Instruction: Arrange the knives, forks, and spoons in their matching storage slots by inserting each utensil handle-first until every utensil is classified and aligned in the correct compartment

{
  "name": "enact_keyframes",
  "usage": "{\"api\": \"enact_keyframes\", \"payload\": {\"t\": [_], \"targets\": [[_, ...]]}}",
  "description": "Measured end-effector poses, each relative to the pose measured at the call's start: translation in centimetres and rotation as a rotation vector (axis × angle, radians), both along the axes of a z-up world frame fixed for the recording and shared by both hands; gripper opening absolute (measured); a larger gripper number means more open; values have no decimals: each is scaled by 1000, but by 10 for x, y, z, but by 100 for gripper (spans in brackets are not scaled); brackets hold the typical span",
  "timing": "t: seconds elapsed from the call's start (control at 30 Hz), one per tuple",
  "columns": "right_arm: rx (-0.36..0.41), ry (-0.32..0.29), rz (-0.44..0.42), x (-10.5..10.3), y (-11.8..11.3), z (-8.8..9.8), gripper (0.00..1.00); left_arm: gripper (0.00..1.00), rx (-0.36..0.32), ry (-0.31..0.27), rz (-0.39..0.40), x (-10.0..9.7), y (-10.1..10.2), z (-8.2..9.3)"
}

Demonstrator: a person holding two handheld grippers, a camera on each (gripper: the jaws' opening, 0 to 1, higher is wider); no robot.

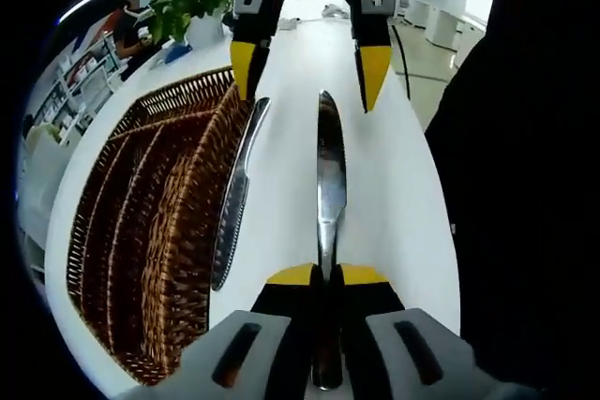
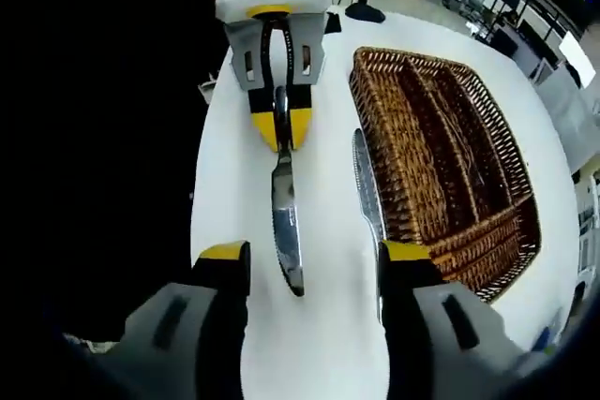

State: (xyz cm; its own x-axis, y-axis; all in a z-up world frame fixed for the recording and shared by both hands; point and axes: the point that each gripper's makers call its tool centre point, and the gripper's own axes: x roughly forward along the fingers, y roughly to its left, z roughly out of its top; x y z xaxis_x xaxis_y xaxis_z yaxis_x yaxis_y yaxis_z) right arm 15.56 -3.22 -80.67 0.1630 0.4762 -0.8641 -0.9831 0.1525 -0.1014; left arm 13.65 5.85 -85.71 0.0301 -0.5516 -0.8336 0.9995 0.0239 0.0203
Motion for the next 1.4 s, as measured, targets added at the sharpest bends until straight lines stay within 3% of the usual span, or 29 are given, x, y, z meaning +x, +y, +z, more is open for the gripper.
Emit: {"api": "enact_keyframes", "payload": {"t": [0.07, 0.17, 0.4, 0.6, 0.7, 0.9, 1.03, 1.4], "targets": [[67, -4, -67, 2, -1, 7, 78, 5, 15, 6, 1, 0, 1, 2], [176, -33, -182, 10, -5, 20, 82, 5, 26, 37, 31, 0, 3, 6], [330, -118, -429, 31, -32, 39, 98, 5, 54, 5, 28, 6, 8, 22], [446, -175, -574, 35, -53, 61, 100, 5, 62, -16, 42, 18, 11, 41], [534, -210, -613, 34, -55, 86, 100, 5, 76, -21, 40, 21, 13, 52], [566, -207, -639, 15, -64, 120, 100, 5, 91, -42, 31, 28, 13, 76], [552, -224, -626, 5, -71, 130, 100, 5, 90, -55, 31, 30, 10, 89], [572, -247, -658, 1, -72, 145, 100, 5, 90, -94, 10, 40, 9, 123]]}}
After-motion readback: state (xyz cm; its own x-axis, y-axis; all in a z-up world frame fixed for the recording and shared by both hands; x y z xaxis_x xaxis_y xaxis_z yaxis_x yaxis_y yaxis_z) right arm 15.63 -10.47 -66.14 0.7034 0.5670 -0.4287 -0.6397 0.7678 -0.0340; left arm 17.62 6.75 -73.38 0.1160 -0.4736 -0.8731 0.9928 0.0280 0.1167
